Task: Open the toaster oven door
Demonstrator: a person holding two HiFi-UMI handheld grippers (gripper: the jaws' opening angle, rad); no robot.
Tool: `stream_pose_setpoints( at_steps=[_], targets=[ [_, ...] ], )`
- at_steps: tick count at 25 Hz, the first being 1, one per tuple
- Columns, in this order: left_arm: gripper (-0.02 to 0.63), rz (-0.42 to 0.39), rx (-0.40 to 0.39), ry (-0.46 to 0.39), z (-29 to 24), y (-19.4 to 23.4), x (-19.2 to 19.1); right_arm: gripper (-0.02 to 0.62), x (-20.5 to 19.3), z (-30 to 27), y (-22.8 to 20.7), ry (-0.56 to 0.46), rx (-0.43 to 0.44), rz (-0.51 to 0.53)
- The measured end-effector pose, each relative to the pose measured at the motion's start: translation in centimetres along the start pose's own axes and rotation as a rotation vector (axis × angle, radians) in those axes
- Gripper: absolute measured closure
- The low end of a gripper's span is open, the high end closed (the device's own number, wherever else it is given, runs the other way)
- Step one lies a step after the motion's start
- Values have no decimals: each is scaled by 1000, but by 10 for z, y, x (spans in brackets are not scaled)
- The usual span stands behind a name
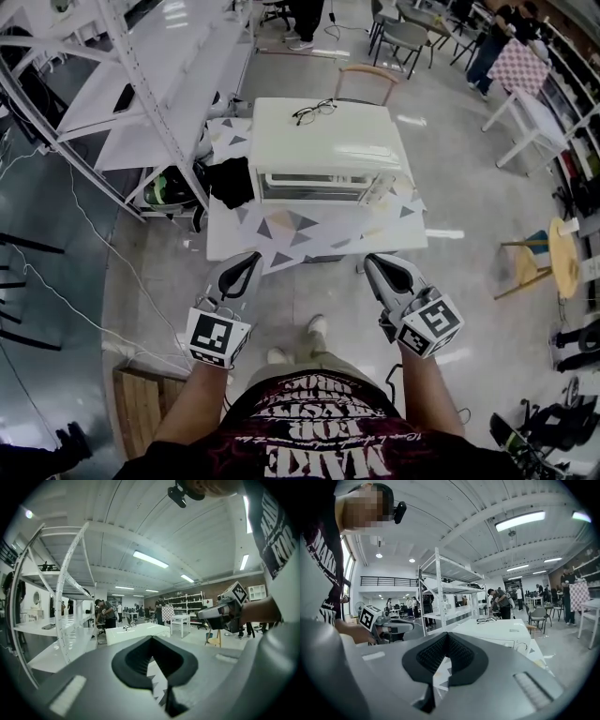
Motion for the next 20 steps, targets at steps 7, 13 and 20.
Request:
stream_pose_setpoints(
  at_steps=[7,13,20],
  targets=[
    [604,18,14,17,-13,9,-3,569,3,-18,-11,15,36,2],
    [604,19,29,13,-25,12,9,569,17,-24,-28,0,59,16],
    [604,26,66,14,-42,15,19,569,25,-33,-55,-14,97,14]
  ],
)
Point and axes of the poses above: the fingertips, and each gripper's own axes: z backward along the fingers, y to its left, x out of its top, the point moved 4 cm from there along z, backward along the fingers, and after that the axes turned 13 degrees about y, right-handed, at the moved point
